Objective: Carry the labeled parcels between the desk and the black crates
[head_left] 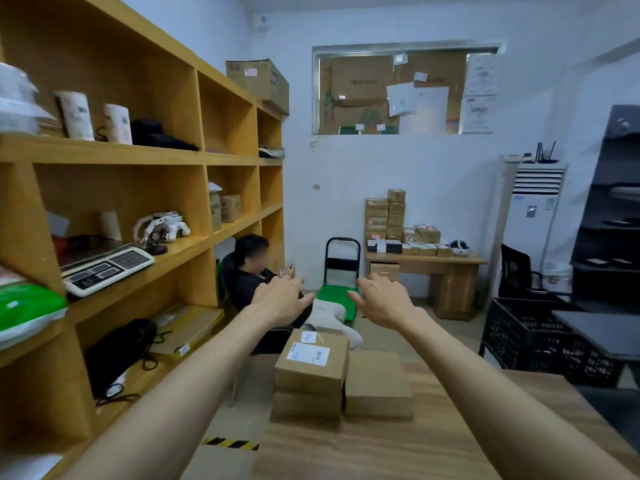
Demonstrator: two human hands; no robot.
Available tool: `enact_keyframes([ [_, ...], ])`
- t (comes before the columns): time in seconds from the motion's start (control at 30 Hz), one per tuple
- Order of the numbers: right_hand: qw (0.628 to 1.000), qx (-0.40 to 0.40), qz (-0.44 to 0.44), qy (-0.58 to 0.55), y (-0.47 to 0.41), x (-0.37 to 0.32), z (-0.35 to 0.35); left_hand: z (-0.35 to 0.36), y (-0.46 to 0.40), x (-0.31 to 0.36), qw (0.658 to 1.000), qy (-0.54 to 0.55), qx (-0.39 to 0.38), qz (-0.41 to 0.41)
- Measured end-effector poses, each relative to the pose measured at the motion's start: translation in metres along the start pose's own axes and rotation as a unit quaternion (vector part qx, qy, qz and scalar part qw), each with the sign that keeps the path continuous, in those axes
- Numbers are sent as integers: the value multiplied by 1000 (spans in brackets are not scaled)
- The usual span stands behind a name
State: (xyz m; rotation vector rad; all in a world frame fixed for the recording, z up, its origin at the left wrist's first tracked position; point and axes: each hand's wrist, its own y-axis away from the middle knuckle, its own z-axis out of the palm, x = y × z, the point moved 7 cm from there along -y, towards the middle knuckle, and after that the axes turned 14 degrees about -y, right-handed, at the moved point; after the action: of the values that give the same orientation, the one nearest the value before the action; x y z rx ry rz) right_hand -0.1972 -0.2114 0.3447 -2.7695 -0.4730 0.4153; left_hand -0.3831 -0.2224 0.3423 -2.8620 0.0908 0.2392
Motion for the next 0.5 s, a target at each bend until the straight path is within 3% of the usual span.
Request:
enact_keyframes([
  [0.5, 998, -11, 63, -2, -146, 55, 130, 137, -169, -27, 998, 52, -9, 32],
])
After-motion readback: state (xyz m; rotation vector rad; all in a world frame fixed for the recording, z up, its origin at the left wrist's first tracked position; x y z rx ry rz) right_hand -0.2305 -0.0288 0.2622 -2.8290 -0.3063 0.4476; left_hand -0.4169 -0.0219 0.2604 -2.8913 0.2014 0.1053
